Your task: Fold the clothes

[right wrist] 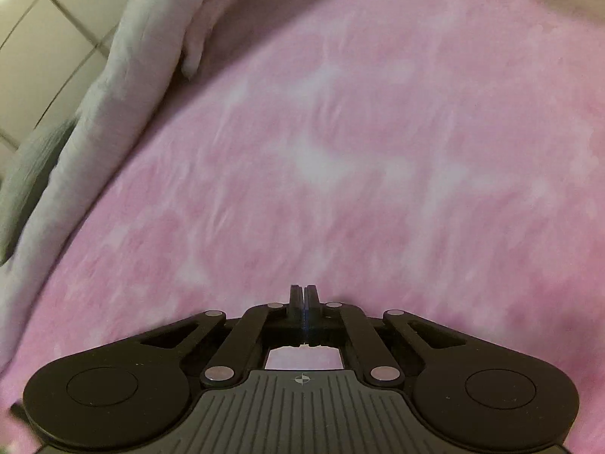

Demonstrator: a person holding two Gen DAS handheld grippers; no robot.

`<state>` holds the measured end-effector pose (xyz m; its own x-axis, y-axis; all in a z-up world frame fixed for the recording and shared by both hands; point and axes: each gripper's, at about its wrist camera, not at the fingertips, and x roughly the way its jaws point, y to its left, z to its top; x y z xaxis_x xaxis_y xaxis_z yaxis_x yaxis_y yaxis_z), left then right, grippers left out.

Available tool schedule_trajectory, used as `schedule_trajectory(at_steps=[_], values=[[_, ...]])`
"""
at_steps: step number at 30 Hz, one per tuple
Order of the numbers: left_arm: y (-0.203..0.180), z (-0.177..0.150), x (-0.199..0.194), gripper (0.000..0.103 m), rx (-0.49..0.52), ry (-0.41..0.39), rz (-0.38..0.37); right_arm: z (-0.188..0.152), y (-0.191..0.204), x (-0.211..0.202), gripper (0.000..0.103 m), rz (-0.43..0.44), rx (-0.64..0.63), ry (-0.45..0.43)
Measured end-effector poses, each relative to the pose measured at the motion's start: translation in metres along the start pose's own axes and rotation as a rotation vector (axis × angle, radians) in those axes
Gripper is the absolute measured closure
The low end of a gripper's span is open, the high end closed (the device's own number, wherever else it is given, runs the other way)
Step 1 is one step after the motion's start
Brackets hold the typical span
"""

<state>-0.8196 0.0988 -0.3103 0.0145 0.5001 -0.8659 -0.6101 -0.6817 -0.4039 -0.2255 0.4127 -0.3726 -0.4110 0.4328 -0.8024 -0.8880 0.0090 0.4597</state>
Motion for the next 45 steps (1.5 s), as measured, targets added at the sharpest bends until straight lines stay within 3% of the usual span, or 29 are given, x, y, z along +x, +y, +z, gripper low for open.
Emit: schedule_trajectory(at_steps=[5,13,18,22,23,26,27,28,30,36,40,45], values=[[0.024,0.012,-0.010,0.071,-0.057,-0.021,0.007,-0.021,0.033,0.020,0.096,0.115,-0.037,0.117],[0.032,0.012,-0.017,0.071,-0.052,-0.025,-0.023,-0.013,0.041,0.017,0.096,0.128,0.024,0.049],[0.017,0.006,-0.002,0.071,-0.055,-0.017,-0.068,-0.011,0.053,0.028,0.096,0.191,-0.034,0.093],[0.010,0.007,0.011,0.070,-0.052,-0.014,-0.089,-0.014,0.052,0.044,0.096,0.154,-0.038,0.096],[0.011,0.009,0.014,0.070,-0.056,-0.021,-0.075,-0.016,0.052,0.049,0.088,0.134,-0.048,0.109],[0.026,0.022,0.019,0.069,-0.108,-0.056,-0.025,-0.017,0.050,0.049,0.082,0.118,-0.039,0.116],[0.034,0.028,0.019,0.068,-0.130,-0.075,-0.015,-0.017,0.050,0.046,0.069,0.114,-0.033,0.113],[0.043,0.035,0.019,0.066,-0.149,-0.092,-0.002,-0.018,0.052,0.042,0.044,0.110,-0.038,0.107],[0.062,0.051,0.018,0.066,-0.181,-0.126,0.021,-0.022,0.057,0.035,0.012,0.111,-0.055,0.105],[0.124,0.110,0.015,0.065,-0.273,-0.220,0.064,-0.030,0.083,0.024,0.009,0.059,-0.016,0.070],[0.156,0.145,0.023,0.064,-0.355,-0.264,0.049,-0.041,0.107,0.018,0.010,0.054,0.063,0.030],[0.178,0.181,0.050,0.062,-0.434,-0.264,0.013,-0.063,0.138,0.009,0.010,0.068,0.115,0.012]])
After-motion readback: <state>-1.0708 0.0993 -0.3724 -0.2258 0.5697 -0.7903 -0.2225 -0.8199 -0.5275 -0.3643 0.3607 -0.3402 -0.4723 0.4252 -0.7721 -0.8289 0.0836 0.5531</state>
